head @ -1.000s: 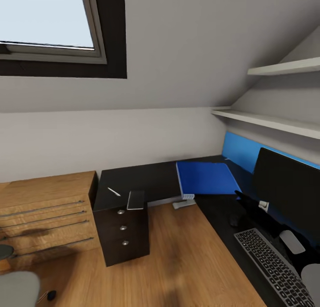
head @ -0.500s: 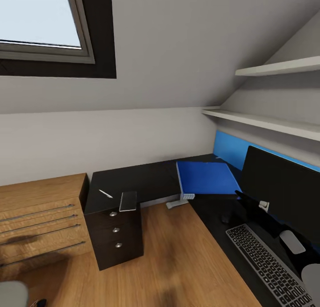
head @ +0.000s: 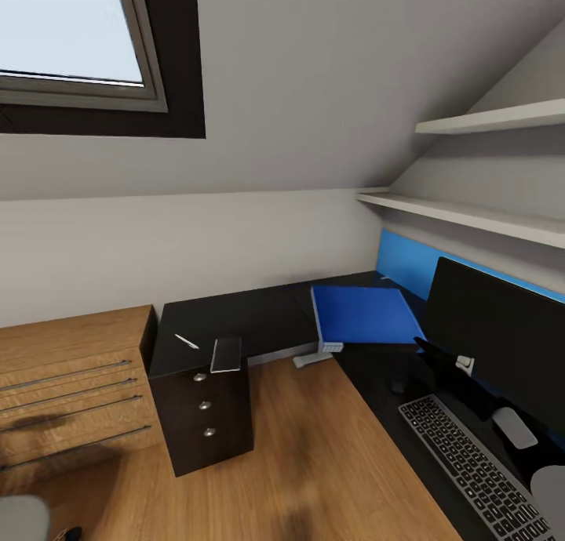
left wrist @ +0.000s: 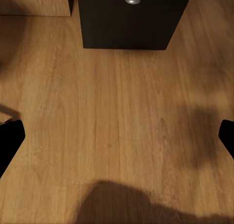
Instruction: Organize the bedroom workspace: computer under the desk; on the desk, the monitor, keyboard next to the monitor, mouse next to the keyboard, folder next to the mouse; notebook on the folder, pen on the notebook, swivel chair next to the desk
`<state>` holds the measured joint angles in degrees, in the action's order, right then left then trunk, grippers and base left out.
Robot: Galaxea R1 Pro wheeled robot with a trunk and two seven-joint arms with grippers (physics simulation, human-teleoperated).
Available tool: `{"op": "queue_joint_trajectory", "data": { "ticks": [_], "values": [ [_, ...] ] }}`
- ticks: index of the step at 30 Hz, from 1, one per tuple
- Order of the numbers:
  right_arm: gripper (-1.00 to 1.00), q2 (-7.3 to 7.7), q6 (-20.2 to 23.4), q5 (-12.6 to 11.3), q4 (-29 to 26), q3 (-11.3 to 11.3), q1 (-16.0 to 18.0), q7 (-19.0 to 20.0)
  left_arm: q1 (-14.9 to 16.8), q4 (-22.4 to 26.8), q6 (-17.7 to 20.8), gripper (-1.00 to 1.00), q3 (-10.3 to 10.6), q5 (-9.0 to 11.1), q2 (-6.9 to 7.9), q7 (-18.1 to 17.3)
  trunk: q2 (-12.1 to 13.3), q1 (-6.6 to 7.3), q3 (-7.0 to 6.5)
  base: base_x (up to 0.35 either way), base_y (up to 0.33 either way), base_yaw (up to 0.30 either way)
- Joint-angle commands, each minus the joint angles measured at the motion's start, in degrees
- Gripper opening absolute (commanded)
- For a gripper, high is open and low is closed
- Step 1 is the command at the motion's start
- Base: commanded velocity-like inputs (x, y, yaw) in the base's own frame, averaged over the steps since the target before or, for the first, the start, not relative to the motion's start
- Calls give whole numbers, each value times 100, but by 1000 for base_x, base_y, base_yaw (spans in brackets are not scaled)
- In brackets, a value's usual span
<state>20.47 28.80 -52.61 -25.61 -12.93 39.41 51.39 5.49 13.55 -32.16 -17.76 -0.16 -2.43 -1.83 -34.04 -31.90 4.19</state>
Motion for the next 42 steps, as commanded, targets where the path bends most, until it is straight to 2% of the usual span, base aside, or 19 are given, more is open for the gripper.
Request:
{"op": "queue_joint_trajectory", "data": {
  "ticks": [1,6,9,12,16,21,42],
  "values": [
    [-100,-8,40,-31,3,-6,6,-6,4,-2,-16,100,-26,-2,-3,-19,-9,-2,11,0,0,0],
    [-100,-56,-22,-31,3,0,6,-96,4,-2,-16,100,-26,-2,-3,-19,-9,-2,11,0,0,0],
    [-100,-78,-90,-35,3,11,6,-339,4,-2,-18,100,-26,-2,-3,-19,-9,-2,11,0,0,0],
    [-100,-173,-117,-37,2,12,6,-530,4,-2,-18,100,-26,-2,-3,-19,-9,-2,11,0,0,0],
    [-100,-400,-146,-39,-4,2,6,-758,4,-2,-19,100,-26,-2,-3,-19,-9,-2,11,0,0,0],
    [-100,-590,-167,-50,-3,-17,6,-893,4,-2,-19,100,-26,-3,-3,-19,-9,-2,11,0,0,0],
    [-100,-572,-150,-50,-1,-9,6,-886,4,-2,-19,100,-26,-2,-3,-19,-9,-2,11,0,0,0]
  ]
}}
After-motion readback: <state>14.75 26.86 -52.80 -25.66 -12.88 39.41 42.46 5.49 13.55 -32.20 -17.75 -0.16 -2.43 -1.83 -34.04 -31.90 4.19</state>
